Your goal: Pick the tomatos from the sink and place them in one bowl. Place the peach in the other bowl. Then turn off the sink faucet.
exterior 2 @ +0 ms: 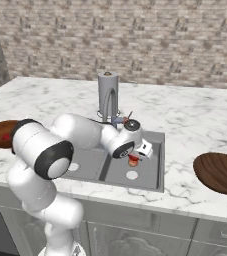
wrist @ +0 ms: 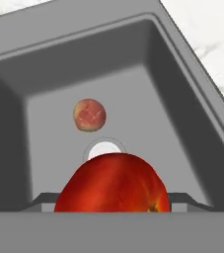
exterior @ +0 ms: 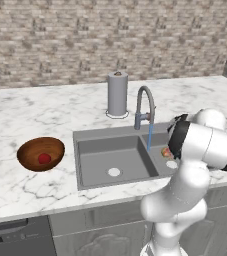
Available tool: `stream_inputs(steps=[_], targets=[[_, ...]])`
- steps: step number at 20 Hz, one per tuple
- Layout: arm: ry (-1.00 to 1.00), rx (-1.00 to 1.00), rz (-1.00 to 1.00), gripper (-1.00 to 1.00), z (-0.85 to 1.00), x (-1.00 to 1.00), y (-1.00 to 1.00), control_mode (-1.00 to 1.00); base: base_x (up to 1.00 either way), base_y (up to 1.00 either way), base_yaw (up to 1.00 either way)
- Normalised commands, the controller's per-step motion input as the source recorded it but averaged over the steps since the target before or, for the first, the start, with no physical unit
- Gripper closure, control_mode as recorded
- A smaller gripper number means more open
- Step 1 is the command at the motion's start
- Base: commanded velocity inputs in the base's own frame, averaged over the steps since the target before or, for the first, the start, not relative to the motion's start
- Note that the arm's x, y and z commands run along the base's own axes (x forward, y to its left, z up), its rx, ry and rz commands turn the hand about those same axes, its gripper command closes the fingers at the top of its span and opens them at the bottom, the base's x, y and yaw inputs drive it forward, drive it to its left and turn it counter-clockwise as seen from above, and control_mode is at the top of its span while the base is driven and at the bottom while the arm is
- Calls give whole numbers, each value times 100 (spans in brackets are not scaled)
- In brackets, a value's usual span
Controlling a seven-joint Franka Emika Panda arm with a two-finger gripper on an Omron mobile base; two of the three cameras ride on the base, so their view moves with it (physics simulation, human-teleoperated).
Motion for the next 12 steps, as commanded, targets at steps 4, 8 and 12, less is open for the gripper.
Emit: stream_inputs(steps=[4, 8, 12], targets=[[0, 0, 6, 100, 56, -26, 0, -100, 0, 0, 0], [0, 0, 8, 100, 47, -33, 4, -100, 0, 0, 0], [0, 0, 11, 100, 44, -35, 17, -100, 0, 0, 0]])
